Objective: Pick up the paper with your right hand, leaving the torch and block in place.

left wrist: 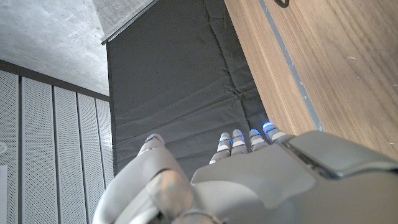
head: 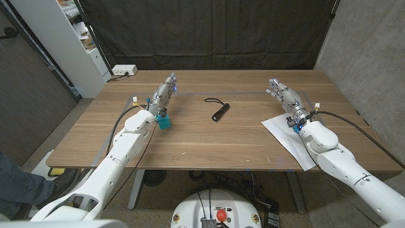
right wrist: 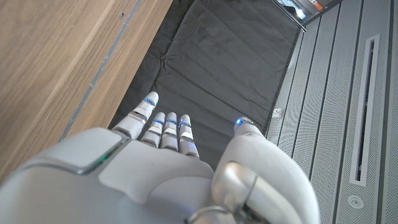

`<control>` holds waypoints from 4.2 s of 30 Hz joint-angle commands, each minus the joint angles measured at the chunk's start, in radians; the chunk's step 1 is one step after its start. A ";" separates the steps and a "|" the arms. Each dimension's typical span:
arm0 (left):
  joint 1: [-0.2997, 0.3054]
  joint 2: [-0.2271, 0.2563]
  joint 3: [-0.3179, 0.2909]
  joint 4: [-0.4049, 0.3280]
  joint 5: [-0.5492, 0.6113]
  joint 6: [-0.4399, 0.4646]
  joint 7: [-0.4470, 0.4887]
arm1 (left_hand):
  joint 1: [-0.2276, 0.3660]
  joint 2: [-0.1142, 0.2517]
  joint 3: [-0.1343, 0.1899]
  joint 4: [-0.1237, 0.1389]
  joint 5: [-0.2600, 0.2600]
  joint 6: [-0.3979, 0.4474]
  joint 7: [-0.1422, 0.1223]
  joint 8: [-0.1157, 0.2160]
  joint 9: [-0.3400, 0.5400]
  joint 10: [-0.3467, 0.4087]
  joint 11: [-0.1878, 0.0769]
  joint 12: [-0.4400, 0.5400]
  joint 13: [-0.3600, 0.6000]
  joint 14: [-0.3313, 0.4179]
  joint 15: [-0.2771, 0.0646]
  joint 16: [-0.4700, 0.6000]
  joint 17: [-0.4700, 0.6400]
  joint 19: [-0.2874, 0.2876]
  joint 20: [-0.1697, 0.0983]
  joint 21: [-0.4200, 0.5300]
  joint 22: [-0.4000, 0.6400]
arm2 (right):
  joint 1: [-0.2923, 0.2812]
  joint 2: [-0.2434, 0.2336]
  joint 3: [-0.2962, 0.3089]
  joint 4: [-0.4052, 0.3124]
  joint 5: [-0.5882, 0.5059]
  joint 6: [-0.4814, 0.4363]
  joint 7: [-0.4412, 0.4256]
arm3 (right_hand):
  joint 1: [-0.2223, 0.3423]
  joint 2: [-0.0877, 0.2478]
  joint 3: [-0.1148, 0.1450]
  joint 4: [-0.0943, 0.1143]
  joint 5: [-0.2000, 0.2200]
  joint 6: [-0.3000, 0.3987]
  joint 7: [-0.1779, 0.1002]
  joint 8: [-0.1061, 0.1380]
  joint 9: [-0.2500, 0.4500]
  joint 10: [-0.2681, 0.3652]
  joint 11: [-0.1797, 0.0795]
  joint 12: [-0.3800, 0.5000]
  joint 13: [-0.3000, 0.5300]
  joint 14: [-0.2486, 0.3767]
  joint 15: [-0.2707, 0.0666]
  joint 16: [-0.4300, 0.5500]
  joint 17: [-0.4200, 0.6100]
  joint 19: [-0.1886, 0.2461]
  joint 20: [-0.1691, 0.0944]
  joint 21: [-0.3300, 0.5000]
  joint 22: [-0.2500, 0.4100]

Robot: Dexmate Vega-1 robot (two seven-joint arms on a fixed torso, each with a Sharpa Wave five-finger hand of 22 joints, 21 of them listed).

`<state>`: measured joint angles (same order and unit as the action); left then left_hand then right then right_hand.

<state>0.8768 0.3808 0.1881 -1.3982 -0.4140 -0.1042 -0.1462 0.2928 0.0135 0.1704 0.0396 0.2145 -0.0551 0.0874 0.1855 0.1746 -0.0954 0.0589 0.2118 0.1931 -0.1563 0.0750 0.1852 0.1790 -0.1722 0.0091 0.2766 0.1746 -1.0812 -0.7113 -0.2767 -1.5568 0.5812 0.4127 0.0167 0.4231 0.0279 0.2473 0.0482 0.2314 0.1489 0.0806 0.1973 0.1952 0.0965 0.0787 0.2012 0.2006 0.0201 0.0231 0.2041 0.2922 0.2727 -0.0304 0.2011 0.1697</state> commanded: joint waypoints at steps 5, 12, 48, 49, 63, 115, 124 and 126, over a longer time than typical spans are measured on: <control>0.007 0.015 0.004 -0.029 0.005 0.017 0.001 | 0.011 0.004 0.004 -0.008 -0.003 0.005 0.001 0.006 0.005 0.000 -0.003 0.004 0.002 -0.005 0.001 0.006 0.004 -0.053 0.011 -0.002 0.003 | -0.042 -0.015 0.016 -0.013 -0.025 0.040 -0.007 | 0.014 0.003 0.003 -0.009 0.001 0.011 -0.005 0.008 0.001 0.015 -0.002 0.005 0.001 0.018 -0.004 0.010 -0.002 0.019 0.004 0.006 0.002; 0.013 0.015 0.001 -0.032 0.000 0.012 -0.002 | 0.011 0.005 0.004 -0.009 -0.003 0.005 0.001 0.005 0.005 0.000 -0.003 0.004 0.002 -0.004 0.001 0.006 0.004 -0.053 0.012 -0.004 0.003 | -0.066 -0.031 0.026 -0.032 -0.032 0.044 -0.010 | 0.014 0.004 0.003 -0.010 0.001 0.011 -0.007 0.007 0.001 0.018 -0.001 0.005 0.000 0.021 -0.006 0.010 -0.004 0.022 0.004 0.006 0.002; 0.022 0.029 0.003 -0.059 0.001 0.032 -0.004 | 0.013 0.008 0.003 -0.013 -0.005 0.009 0.002 0.006 0.005 0.004 -0.003 0.004 0.002 -0.002 0.000 0.006 0.004 -0.049 0.012 -0.014 0.003 | -0.163 -0.065 0.074 -0.088 -0.048 0.086 -0.021 | 0.012 0.003 0.001 -0.017 0.000 0.013 -0.010 0.006 0.000 0.023 -0.004 0.003 -0.003 0.035 -0.008 0.012 -0.013 0.031 0.005 0.003 0.002; 0.022 0.029 0.003 -0.059 0.001 0.031 -0.004 | 0.013 0.008 0.003 -0.013 -0.005 0.009 0.003 0.006 0.005 0.004 -0.003 0.004 0.002 -0.002 0.001 0.006 0.004 -0.049 0.012 -0.015 0.003 | -0.166 -0.064 0.076 -0.093 -0.045 0.083 -0.024 | 0.011 0.004 0.001 -0.017 0.000 0.014 -0.011 0.006 0.000 0.024 -0.004 0.003 -0.003 0.037 -0.008 0.013 -0.013 0.033 0.006 0.004 0.002; 0.016 0.033 0.005 -0.066 0.003 0.034 -0.006 | 0.013 0.009 0.003 -0.015 -0.006 0.010 0.002 0.006 0.005 0.003 -0.003 0.003 0.002 -0.001 0.001 0.006 0.004 -0.048 0.012 -0.018 0.004 | -0.200 -0.068 0.096 -0.118 -0.059 0.088 -0.046 | 0.006 0.009 0.000 -0.017 0.000 0.022 -0.015 0.008 0.000 0.046 -0.008 0.010 -0.004 0.069 -0.011 0.024 -0.015 0.058 0.003 0.009 0.002; 0.013 0.024 0.016 -0.068 0.002 0.026 -0.008 | 0.014 0.013 0.001 -0.020 -0.007 0.020 0.002 0.007 0.005 0.006 -0.006 0.003 0.002 0.002 0.002 0.006 0.004 -0.047 0.015 -0.031 0.004 | -0.349 -0.054 0.187 -0.177 -0.268 0.118 -0.186 | 0.022 0.010 0.005 -0.037 0.003 0.037 -0.028 0.010 0.000 0.044 -0.009 0.003 -0.003 0.057 -0.013 0.012 -0.025 0.052 0.005 -0.002 0.002; 0.016 0.023 0.016 -0.069 0.000 0.021 -0.009 | 0.014 0.014 0.001 -0.021 -0.008 0.019 0.001 0.006 0.005 0.008 -0.004 0.003 0.002 0.002 0.002 0.006 0.004 -0.046 0.017 -0.034 0.004 | -0.383 -0.056 0.211 -0.205 -0.350 0.088 -0.238 | 0.026 0.010 0.007 -0.042 0.004 0.039 -0.032 0.011 0.000 0.045 -0.014 0.004 -0.003 0.057 -0.015 0.011 -0.027 0.052 0.006 -0.003 0.002; 0.016 0.021 0.016 -0.067 -0.001 0.019 -0.010 | 0.014 0.014 0.001 -0.021 -0.008 0.019 0.000 0.006 0.005 0.008 -0.004 0.004 0.002 0.003 0.001 0.006 0.004 -0.046 0.018 -0.035 0.004 | -0.389 -0.055 0.215 -0.208 -0.366 0.084 -0.245 | 0.028 0.010 0.007 -0.043 0.004 0.040 -0.032 0.010 0.000 0.045 -0.014 0.003 -0.003 0.057 -0.015 0.011 -0.027 0.052 0.006 -0.003 0.002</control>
<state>0.8891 0.4048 0.2035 -1.4658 -0.4122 -0.0796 -0.1557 0.3021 0.0228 0.1724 0.0248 0.2062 -0.0445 0.0874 0.1855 0.1745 -0.0918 0.0554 0.2118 0.1930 -0.1562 0.0750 0.1891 0.1790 -0.1739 0.0219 0.2430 0.1743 -1.4377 -0.7674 -0.0841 -1.7428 0.2944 0.5218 -0.1831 0.4419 0.0409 0.2514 0.0137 0.2315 0.1825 0.0499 0.2051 0.1955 0.1409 0.0698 0.2090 0.1954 0.0784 0.0069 0.2196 0.2646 0.3260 -0.0232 0.2011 0.1696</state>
